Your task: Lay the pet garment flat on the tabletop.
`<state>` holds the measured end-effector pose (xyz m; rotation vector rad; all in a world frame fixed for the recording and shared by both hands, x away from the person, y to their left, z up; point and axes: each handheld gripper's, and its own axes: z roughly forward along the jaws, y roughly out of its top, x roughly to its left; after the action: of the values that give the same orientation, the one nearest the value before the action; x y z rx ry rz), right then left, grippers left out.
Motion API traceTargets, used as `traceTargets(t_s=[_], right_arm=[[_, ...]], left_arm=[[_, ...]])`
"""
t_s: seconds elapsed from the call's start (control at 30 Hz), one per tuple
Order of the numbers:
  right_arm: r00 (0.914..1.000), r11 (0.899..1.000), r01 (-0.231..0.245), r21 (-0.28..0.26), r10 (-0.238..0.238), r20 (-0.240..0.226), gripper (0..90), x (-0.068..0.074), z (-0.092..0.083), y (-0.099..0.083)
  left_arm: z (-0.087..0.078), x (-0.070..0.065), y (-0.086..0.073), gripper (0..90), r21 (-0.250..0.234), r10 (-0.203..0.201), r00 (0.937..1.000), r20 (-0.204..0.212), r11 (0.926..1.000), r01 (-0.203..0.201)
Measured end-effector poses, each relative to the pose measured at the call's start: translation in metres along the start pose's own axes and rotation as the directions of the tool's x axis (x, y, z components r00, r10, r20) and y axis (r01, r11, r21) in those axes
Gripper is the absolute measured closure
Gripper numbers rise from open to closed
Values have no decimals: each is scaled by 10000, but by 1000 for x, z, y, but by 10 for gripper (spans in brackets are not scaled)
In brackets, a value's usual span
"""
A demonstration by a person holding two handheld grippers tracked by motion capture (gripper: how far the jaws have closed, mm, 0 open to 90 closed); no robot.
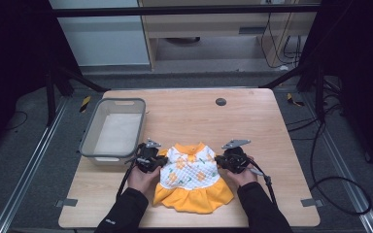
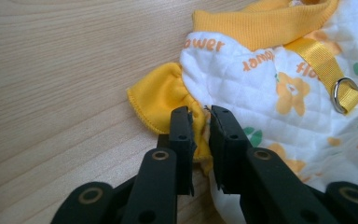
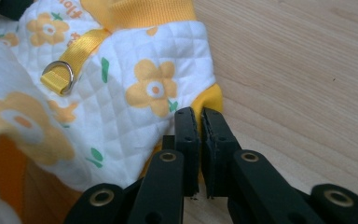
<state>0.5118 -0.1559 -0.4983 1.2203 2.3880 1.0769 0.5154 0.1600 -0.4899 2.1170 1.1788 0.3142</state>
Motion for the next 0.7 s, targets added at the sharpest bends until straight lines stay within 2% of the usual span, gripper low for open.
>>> traceTargets(t_s=[0.1,0.13,0.17,0.2,0.27,0.33,0.37,0.4,0.43,0.47,0.5,0.53,0.57,0.6,0.63,0.67,0.7], right_arm=[[9999,9997,149,-214,-148,60,866,0,-6,2],[9998,9976,174,-669,-175,-8,866,2,-18,7],[9997,9947,234,-998,-239,-41,866,4,-26,10],[9994,9913,318,-1277,-330,-76,865,5,-32,12],[9981,9787,612,-1960,-603,103,865,10,-48,20],[9964,9605,846,-2653,-806,261,864,13,-62,28],[9949,9526,1002,-2873,-926,399,864,14,-68,33],[9942,9457,1060,-3072,-951,503,864,14,-73,38],[9933,9400,1122,-3222,-976,612,864,14,-77,43],[9933,9400,1122,-3222,-976,612,864,14,-77,43],[9901,9273,1271,-3520,-970,1019,863,10,-80,56],[9887,9236,1294,-3609,-922,1184,859,8,-79,61],[9843,9209,1367,-3650,-847,1550,847,5,-77,67],[9843,9209,1367,-3650,-847,1550,847,5,-77,67],[9815,9208,1364,-3655,-757,1757,820,3,-74,70],[9750,9244,1344,-3571,-591,2140,780,-1,-69,75],[9644,9305,1342,-3408,-435,2610,686,-8,-62,77]], left_arm=[[-11,-1,3,817,-576,5,10000,13,9983,-5],[-24,-3,10,822,-1079,184,9998,-25,9940,-185],[-30,-4,13,825,-1307,296,9996,-48,9910,-299],[-41,-6,19,833,-1759,411,9991,-42,9835,-412],[-55,-10,28,839,-2273,619,9980,-104,9718,-626],[-67,-15,40,839,-2773,769,9968,-209,9575,-797],[-67,-15,40,840,-2773,769,9968,-209,9575,-797],[-74,-17,54,841,-3029,957,9950,-296,9477,-1002],[-76,-18,62,841,-3150,1017,9941,-389,9428,-1087],[-76,-18,62,841,-3150,1017,9941,-389,9428,-1087],[-75,-20,77,841,-3297,1168,9891,-896,9336,-1401],[-72,-18,86,839,-3367,1139,9860,-1216,9297,-1489],[-69,-16,91,826,-3432,1019,9856,-1351,9283,-1431],[-69,-16,91,791,-3432,1019,9856,-1351,9283,-1431],[-63,-12,98,791,-3460,737,9855,-1530,9301,-1232],[-60,-9,102,697,-3407,478,9831,-1767,9341,-1067],[-58,-7,104,555,-3380,364,9795,-1979,9355,-1030]])
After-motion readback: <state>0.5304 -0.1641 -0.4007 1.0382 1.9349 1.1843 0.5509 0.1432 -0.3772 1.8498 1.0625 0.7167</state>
